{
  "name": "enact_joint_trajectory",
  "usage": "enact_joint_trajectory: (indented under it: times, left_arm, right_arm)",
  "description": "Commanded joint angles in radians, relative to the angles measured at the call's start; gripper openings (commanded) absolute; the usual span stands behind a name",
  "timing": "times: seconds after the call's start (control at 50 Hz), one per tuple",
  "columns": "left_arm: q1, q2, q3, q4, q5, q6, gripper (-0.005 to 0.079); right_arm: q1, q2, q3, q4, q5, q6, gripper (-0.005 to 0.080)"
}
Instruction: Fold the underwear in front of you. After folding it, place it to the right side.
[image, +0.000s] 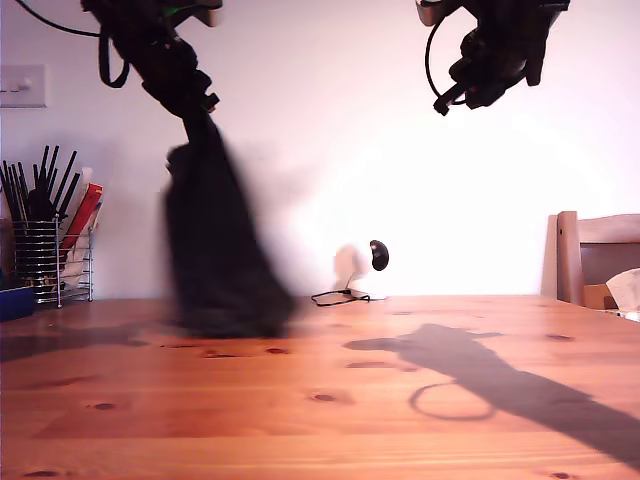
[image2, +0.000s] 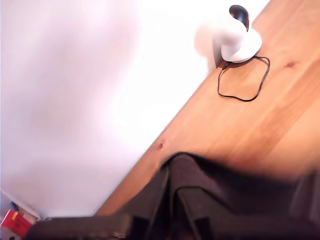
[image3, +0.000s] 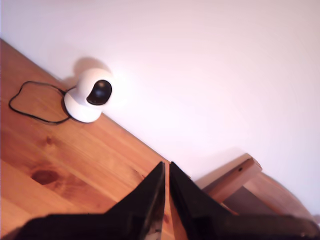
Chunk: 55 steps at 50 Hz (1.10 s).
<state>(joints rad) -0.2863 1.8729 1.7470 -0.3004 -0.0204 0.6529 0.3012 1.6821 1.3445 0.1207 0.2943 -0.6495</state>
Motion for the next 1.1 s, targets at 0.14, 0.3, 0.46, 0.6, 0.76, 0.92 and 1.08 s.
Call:
enact_joint_trajectory:
  times: [0.14, 0.3, 0.46, 0.6, 0.76, 0.92, 1.08]
  left_arm:
    - [-0.001, 0.020, -0.010, -0.061, 0.057, -0.027, -0.0023]
    - [-0.014, 0.020, -0.010, -0.145, 0.105, -0.024, -0.0023]
    - [-0.052, 0.019, -0.009, -0.172, 0.106, -0.016, -0.0023]
    - [-0.082, 0.019, 0.014, -0.171, 0.106, -0.017, -0.0023]
    - [-0.106, 0.019, 0.038, -0.170, 0.103, -0.017, -0.0023]
    - [-0.115, 0.019, 0.076, -0.171, 0.102, -0.041, -0.0023]
    - [-0.124, 0.019, 0.132, -0.188, 0.102, -0.059, -0.0023]
  right_arm:
    - [0.013, 0.031, 0.000, -0.093, -0.158, 0.159, -0.0011]
    - [0.038, 0.060, 0.000, -0.196, -0.304, 0.249, -0.0011]
    - [0.058, 0.092, 0.000, -0.238, -0.465, 0.322, -0.0008]
    - [0.095, 0.117, 0.000, -0.245, -0.534, 0.338, 0.0122]
    - [0.146, 0.129, 0.000, -0.246, -0.603, 0.340, 0.0253]
    - [0.180, 0.143, 0.000, -0.245, -0.661, 0.397, 0.0329]
    - [0.192, 0.165, 0.000, -0.246, -0.710, 0.455, 0.0431]
